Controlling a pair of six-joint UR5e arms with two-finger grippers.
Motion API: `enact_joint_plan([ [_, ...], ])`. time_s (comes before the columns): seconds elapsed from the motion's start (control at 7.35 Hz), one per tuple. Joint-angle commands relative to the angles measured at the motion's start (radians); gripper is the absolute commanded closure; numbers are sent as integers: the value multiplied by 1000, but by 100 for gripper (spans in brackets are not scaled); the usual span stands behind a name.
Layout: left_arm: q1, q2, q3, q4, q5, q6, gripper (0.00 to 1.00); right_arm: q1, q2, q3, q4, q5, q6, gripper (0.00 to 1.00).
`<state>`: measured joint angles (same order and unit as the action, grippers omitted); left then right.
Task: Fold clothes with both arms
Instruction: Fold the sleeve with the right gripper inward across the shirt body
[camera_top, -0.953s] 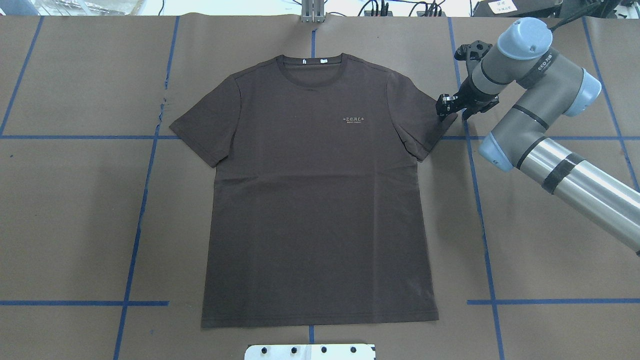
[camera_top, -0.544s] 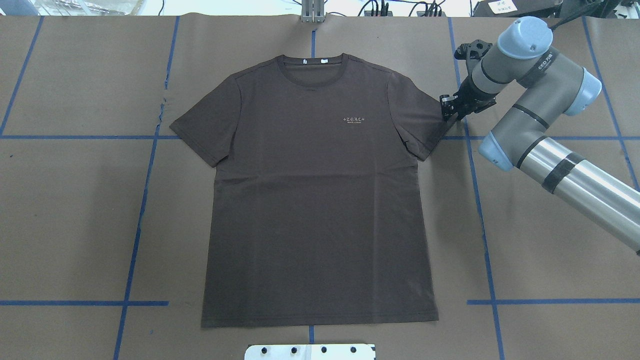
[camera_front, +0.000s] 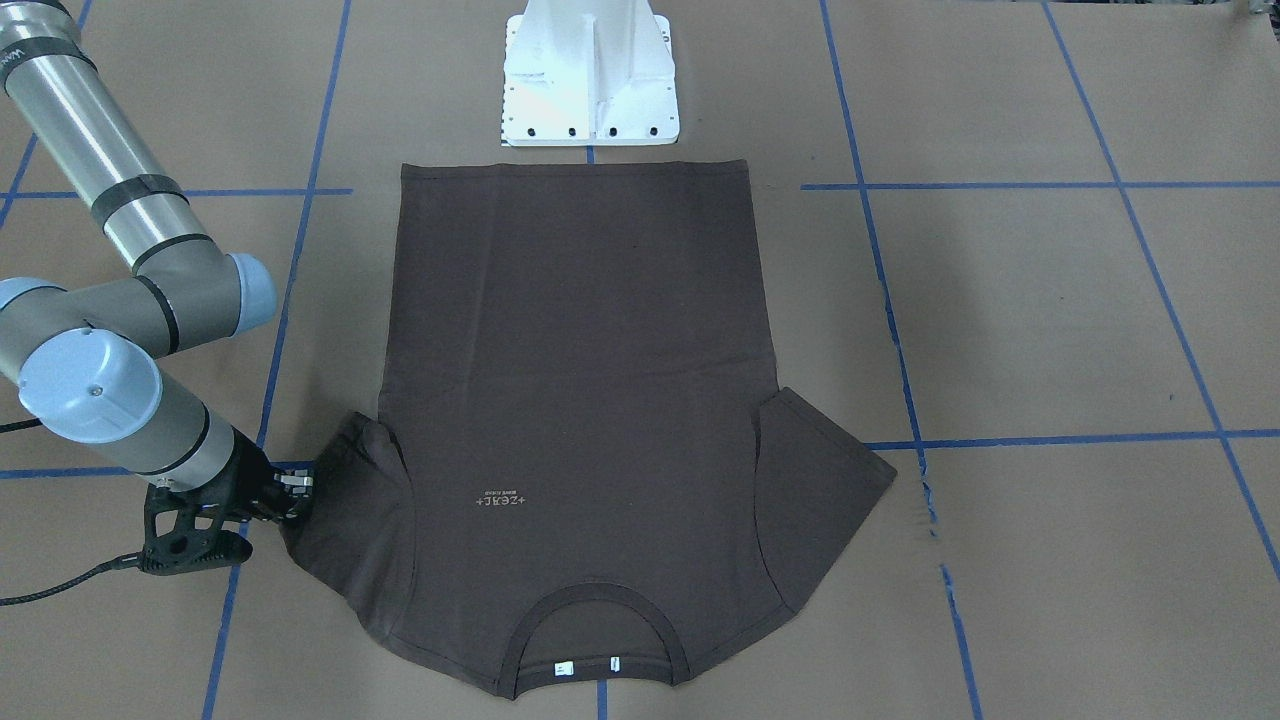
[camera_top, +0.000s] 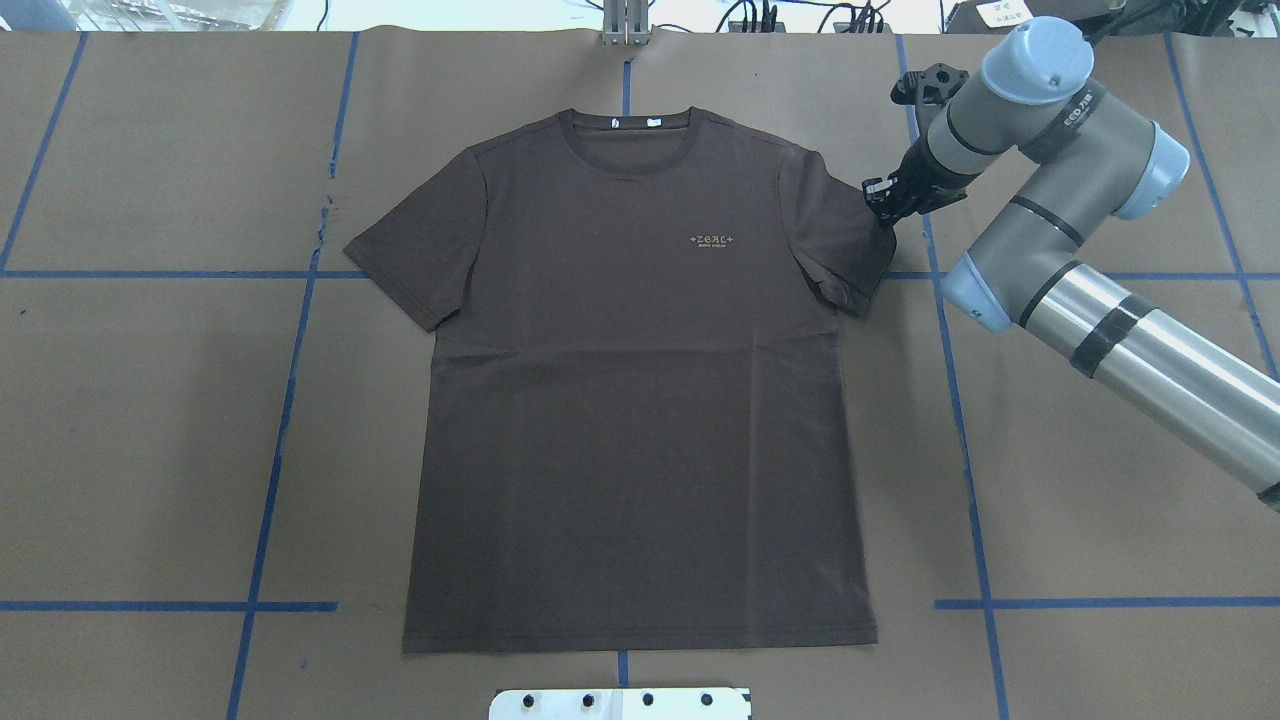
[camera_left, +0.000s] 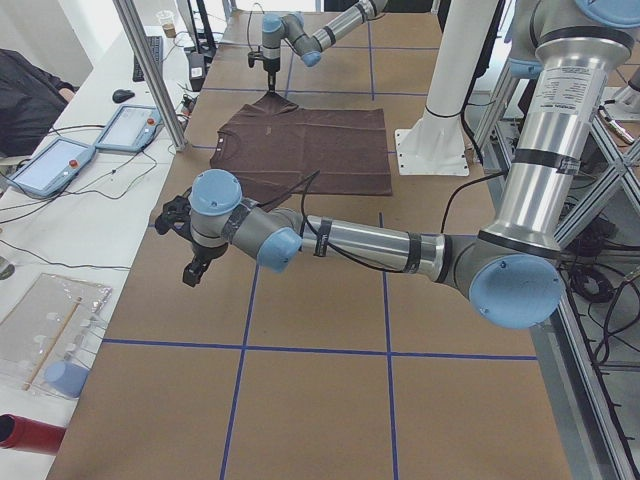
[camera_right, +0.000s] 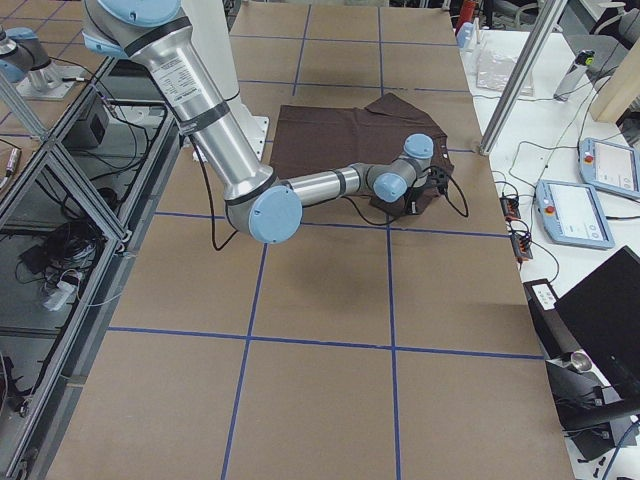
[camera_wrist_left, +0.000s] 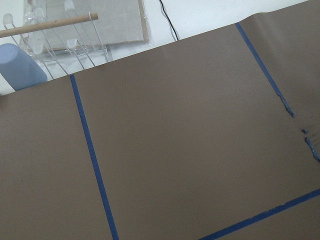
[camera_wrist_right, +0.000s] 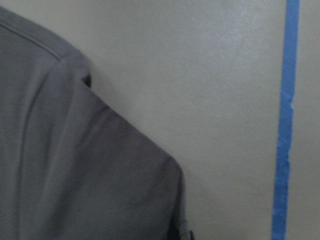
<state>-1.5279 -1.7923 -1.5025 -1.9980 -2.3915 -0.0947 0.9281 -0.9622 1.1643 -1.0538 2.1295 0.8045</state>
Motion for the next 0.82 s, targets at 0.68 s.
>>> enact_joint_plan([
  [0.68, 0, -6, 4, 1, 0, 0, 0, -196, 215, -3, -6, -302, 45, 100],
])
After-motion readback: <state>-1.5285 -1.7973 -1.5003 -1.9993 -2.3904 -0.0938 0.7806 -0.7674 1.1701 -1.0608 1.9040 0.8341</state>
